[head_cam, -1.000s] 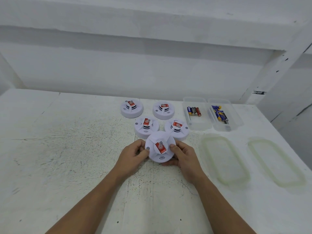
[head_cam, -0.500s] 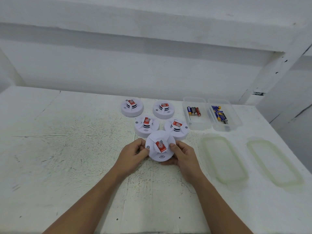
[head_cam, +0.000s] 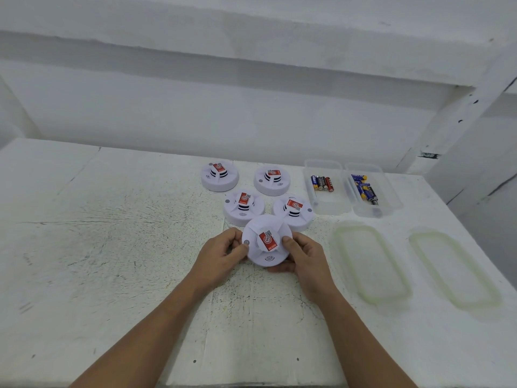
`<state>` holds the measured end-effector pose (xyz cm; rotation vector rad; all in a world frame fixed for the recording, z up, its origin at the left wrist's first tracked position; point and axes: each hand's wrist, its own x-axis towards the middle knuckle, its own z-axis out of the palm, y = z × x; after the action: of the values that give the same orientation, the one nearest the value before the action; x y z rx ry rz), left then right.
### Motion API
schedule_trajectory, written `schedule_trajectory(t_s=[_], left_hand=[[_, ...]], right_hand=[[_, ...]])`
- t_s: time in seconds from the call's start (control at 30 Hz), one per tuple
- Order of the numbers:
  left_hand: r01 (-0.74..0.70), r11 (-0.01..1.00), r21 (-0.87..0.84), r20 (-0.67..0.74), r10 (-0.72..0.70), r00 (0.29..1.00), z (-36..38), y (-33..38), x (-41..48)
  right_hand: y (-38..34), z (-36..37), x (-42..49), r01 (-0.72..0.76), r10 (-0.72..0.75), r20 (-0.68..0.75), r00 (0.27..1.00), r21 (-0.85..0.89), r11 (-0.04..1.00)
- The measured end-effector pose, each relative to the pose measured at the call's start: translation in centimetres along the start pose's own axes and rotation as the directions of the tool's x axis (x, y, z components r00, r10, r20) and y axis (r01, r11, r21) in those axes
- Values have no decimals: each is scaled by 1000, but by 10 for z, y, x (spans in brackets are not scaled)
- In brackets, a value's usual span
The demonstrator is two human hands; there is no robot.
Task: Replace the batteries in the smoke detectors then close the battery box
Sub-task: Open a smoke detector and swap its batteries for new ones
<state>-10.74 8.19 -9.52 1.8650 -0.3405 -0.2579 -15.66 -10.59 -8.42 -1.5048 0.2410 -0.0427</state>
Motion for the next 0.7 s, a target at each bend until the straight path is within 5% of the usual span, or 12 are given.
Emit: schedule_trajectory(t_s=[0.7], left_hand=[[-106, 958, -265, -131, 73, 989, -7, 0, -3]], right_hand=[[0, -4, 1, 35, -38, 124, 992, 26, 999]])
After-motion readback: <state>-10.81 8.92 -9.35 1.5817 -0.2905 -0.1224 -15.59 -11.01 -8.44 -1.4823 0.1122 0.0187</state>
